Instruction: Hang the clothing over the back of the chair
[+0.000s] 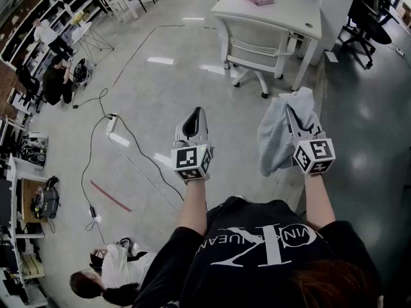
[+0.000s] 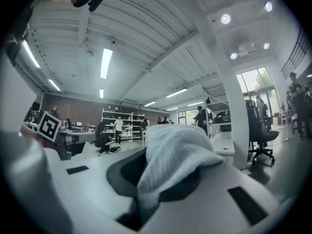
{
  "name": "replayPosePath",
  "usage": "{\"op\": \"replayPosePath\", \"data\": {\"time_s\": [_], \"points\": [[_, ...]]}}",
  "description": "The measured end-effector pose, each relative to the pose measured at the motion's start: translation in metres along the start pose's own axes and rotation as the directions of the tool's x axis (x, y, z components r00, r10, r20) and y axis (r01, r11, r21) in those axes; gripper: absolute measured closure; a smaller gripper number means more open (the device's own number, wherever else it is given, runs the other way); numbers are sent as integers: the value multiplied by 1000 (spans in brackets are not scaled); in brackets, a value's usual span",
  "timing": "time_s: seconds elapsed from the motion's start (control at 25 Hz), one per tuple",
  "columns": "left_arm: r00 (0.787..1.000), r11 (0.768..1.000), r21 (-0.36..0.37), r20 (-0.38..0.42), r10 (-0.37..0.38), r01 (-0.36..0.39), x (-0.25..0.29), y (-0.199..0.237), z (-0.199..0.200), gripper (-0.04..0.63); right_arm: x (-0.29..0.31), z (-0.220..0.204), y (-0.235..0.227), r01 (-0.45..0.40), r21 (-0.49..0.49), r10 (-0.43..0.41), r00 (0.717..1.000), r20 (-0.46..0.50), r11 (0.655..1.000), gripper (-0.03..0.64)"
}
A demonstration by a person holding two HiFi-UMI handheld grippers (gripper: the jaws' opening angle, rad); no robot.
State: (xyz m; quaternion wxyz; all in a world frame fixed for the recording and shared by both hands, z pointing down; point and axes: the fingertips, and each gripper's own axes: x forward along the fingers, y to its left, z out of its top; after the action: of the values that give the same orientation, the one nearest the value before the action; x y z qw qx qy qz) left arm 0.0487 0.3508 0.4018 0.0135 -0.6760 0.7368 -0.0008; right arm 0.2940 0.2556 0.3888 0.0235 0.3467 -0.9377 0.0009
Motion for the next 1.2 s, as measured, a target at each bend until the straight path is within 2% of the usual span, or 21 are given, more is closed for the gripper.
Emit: {"op": "replayPosePath", "data": {"time_s": [0.68,1.2], "points": [[999,999,-31,-14,-39,39,43,38,-15,584,53,-1,-12,48,-16,-48,999,-2,999,568],[999,999,-42,-33,-34,32,147,81,-25,584,152,-4,-31,-23,-51,23,1000,-11,998,566]]}}
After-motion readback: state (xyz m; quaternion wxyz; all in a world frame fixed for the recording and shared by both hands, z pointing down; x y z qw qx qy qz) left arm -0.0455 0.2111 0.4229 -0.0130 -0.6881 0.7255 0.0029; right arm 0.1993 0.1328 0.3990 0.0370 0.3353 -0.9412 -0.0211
